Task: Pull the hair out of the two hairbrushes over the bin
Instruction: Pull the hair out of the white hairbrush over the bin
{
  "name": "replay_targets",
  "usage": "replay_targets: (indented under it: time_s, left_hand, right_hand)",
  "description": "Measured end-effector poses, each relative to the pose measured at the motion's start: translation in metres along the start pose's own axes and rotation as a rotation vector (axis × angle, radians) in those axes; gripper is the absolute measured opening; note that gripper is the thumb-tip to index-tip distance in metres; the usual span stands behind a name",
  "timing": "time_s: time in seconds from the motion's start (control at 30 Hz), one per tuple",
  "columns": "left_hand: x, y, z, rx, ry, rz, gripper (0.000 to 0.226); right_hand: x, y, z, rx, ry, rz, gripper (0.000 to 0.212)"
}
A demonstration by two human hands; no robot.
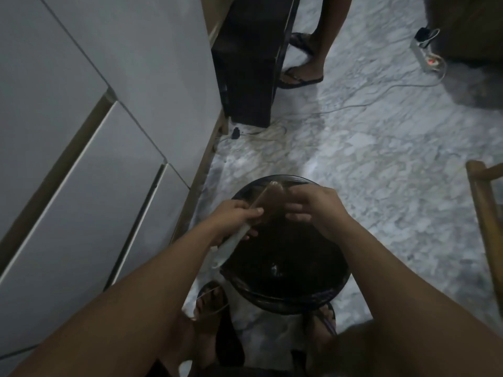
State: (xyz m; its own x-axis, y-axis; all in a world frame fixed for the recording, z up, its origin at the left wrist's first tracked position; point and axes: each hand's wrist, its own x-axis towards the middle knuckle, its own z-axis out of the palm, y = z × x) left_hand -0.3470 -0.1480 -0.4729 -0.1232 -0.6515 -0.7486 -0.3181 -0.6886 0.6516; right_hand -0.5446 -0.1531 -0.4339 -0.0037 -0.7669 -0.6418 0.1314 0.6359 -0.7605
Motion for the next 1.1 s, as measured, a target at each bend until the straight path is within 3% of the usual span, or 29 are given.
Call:
replay_targets:
  time_s: [0.23, 0.5, 0.7, 0.93, 1.1]
  left_hand:
    - [0.013, 0.025, 0.006, -0.014, 0.059, 0.077, 0.024]
    - [0.010, 0.033, 0.010, 0.049, 0.075, 0.042, 0.072]
    - [0.016, 0.028, 0.008, 0.008, 0.199, 0.026, 0.048]
    - [0.025, 0.028, -0.005, -0.103, 0.402, 0.004, 0.048]
    - [0.025, 0.030, -0.007, -0.136, 0.441, 0.017, 0.048]
  right_hand:
    - [0.022, 0.000, 0.001, -0.203, 0.082, -0.050, 0.007]
    - [0.024, 0.002, 0.003, -0.407, 0.081, -0.140, 0.018]
    - [0.018, -0.001, -0.001, -0.527, 0.090, -0.207, 0.013]
    - [0.019, -0.007, -0.038, -0.769, 0.287, -0.229, 0.003]
    - [0.015, -0.007, -0.055, -0.887, 0.273, -0.179, 0.010]
